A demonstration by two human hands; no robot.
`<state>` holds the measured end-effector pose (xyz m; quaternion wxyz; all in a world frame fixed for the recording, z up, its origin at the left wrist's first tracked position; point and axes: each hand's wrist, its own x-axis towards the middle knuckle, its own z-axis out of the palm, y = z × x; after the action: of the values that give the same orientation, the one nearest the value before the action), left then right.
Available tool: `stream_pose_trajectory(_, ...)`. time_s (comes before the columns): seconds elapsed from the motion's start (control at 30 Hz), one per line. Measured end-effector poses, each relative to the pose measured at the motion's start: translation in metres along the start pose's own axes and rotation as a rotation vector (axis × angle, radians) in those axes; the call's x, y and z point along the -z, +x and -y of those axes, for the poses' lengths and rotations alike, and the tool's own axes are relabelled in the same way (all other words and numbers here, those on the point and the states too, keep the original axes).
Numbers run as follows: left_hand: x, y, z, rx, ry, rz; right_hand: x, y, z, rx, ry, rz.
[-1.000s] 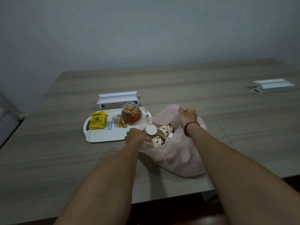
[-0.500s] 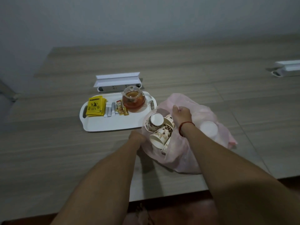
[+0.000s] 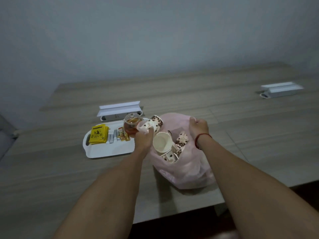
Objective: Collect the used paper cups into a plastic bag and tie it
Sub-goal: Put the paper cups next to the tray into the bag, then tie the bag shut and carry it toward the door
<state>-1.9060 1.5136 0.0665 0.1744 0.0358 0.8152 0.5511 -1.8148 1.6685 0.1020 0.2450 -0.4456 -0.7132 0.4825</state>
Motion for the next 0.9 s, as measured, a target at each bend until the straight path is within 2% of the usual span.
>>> stream_pose_trajectory(0.1,0.011,-0.01,-0.019,-0.108,0.081,-0.056,0.02,-0.003,0.016,0.082,0.043,-0.082)
stream_pose_trajectory(0.2,0.03,-0.02,-0.037,-0.152,0.151,-0.198,0.036,-0.007,0.032,0.103,0.123,-0.185)
stream_pose_trajectory(0.3,0.053,-0.025,-0.055,-0.181,0.105,-0.369,0.047,-0.01,0.051,0.106,0.152,-0.242)
stream_pose_trajectory(0.4,0.073,-0.029,-0.079,-0.195,0.06,-0.46,0.053,-0.016,0.075,0.123,0.199,-0.262)
stream_pose_trajectory(0.47,0.085,-0.031,-0.094,-0.188,0.043,-0.502,0.049,-0.02,0.09,0.113,0.198,-0.192)
stream_pose_trajectory(0.53,0.092,-0.031,-0.106,-0.196,0.032,-0.523,0.039,-0.023,0.1,0.091,0.127,-0.004)
stream_pose_trajectory(0.57,0.095,-0.033,-0.11,-0.199,0.041,-0.529,0.034,-0.023,0.102,0.071,0.091,0.037)
stream_pose_trajectory(0.67,0.11,-0.034,-0.108,-0.126,0.008,-0.586,0.029,-0.026,0.109,-0.007,0.14,-0.069)
stream_pose_trajectory(0.83,0.152,-0.029,-0.088,0.048,-0.159,-0.794,0.03,-0.029,0.115,-0.094,0.211,-0.233)
stream_pose_trajectory(0.9,0.163,-0.024,-0.079,0.069,-0.216,-0.822,0.027,-0.032,0.116,-0.11,0.218,-0.239)
